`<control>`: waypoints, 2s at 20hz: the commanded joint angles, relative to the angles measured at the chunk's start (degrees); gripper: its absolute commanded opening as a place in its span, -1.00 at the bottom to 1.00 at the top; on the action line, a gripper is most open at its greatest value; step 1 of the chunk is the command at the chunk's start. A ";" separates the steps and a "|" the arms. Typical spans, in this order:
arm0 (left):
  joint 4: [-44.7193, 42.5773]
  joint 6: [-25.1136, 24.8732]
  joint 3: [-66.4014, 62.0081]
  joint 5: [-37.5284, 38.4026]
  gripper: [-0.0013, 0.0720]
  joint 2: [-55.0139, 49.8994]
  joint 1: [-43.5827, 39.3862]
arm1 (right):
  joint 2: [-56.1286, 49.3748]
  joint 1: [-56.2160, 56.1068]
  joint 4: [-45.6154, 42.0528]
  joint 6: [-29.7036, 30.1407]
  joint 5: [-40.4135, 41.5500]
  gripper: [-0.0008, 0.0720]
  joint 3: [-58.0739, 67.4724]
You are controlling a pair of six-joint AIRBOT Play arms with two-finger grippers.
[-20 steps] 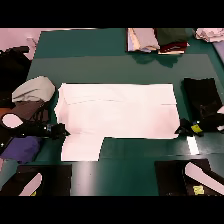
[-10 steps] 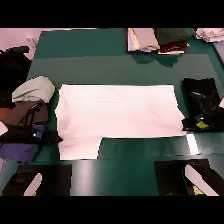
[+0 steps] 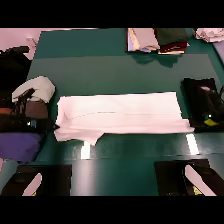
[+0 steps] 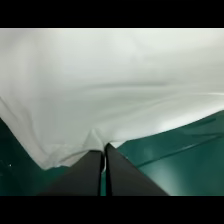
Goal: Fold the shirts.
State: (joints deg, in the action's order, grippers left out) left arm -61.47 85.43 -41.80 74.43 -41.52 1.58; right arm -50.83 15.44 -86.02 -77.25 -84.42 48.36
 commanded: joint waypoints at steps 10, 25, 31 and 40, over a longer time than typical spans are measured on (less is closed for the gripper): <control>0.59 -5.55 -20.83 -20.04 -0.89 -36.15 0.07 | -34.47 0.00 18.82 -0.66 9.84 -0.93 26.43; 13.03 -7.45 -25.18 -18.80 -0.89 -36.22 -7.80 | -39.10 15.32 24.85 12.07 7.87 0.59 20.83; 13.05 -4.31 -25.46 -27.87 -0.89 -41.20 -22.95 | -45.92 11.39 35.17 16.22 8.09 0.19 17.62; 12.61 -2.12 -42.88 -28.59 -0.90 -58.88 -32.22 | -32.89 3.39 46.64 14.01 5.60 -0.94 31.08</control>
State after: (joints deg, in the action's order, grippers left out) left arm -48.60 82.08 -79.35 45.98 -95.11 -28.45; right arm -88.62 21.23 -44.62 -60.84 -76.34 74.04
